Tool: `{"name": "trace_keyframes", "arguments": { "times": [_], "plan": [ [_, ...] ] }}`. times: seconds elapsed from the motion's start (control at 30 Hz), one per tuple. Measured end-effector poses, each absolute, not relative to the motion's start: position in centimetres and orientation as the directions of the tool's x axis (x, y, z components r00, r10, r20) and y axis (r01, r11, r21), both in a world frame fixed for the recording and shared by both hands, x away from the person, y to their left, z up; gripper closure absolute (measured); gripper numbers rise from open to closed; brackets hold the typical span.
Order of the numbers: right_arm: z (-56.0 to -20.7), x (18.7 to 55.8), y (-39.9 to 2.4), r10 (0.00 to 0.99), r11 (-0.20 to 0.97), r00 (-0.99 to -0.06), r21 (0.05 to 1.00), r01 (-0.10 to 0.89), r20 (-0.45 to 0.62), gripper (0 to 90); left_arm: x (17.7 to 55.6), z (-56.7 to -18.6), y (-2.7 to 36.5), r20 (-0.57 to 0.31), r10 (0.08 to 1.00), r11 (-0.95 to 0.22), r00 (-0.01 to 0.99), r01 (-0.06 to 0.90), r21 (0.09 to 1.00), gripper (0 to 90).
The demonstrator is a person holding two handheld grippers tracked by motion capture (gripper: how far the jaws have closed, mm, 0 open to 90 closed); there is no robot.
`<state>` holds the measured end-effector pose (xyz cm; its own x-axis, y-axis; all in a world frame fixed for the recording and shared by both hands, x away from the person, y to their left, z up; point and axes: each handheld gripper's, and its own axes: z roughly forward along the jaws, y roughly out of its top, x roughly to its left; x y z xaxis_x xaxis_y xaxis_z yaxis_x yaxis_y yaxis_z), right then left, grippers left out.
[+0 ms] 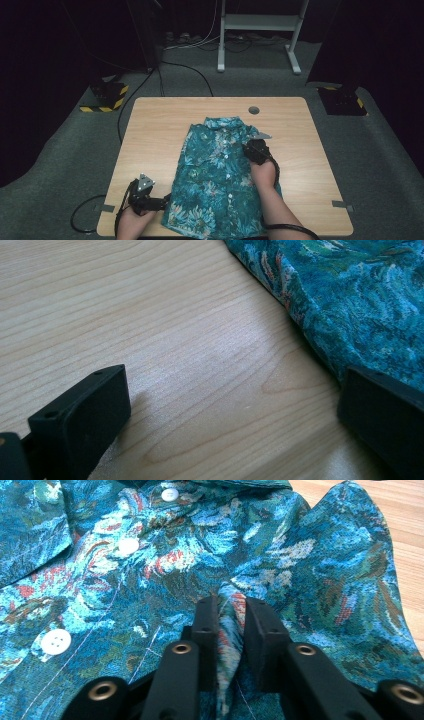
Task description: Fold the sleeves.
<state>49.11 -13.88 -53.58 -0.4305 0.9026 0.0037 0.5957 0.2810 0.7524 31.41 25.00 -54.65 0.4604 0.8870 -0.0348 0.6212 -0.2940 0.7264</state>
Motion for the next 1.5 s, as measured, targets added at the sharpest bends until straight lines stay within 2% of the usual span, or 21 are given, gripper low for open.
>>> {"name": "trace_keyframes", "arguments": {
  "times": [0.43, 0.57, 0.93, 1.03, 1.1, 1.5],
  "plan": [
    [-52.0, 49.1, -14.3, 0.893, 0.259, -0.448, 0.777, 0.573, 0.033, 59.7, 31.4, -54.7, 25.0, -0.036, 0.887, -0.293, 0.461, 0.621, 0.727, 0.9],
    [-51.4, 49.1, -14.5, 0.881, 0.241, -0.468, 0.792, 0.561, 0.064, 48.0, 31.4, -54.7, 25.0, -0.034, 0.887, -0.295, 0.461, 0.621, 0.726, 0.9],
    [-50.2, 49.2, -15.5, 0.874, 0.201, -0.476, 0.822, 0.533, 0.096, 22.9, 31.4, -54.7, 25.0, -0.031, 0.887, -0.298, 0.461, 0.621, 0.725, 0.9],
    [-50.3, 49.1, -15.8, 0.869, 0.194, -0.485, 0.833, 0.518, 0.099, 10.0, 31.4, -54.7, 25.0, -0.03, 0.887, -0.298, 0.461, 0.621, 0.725, 0.9],
    [-50.3, 49.0, -16.0, 0.873, 0.187, -0.478, 0.838, 0.512, 0.097, 5.3, 31.4, -54.7, 24.9, -0.029, 0.887, -0.299, 0.461, 0.621, 0.725, 0.9],
    [-50.8, 48.1, -17.5, 0.876, 0.203, -0.479, 0.853, 0.482, 0.062, 0.4, 31.4, -54.7, 24.9, -0.028, 0.888, -0.299, 0.46, 0.622, 0.724, 0.8]
  ]
}}
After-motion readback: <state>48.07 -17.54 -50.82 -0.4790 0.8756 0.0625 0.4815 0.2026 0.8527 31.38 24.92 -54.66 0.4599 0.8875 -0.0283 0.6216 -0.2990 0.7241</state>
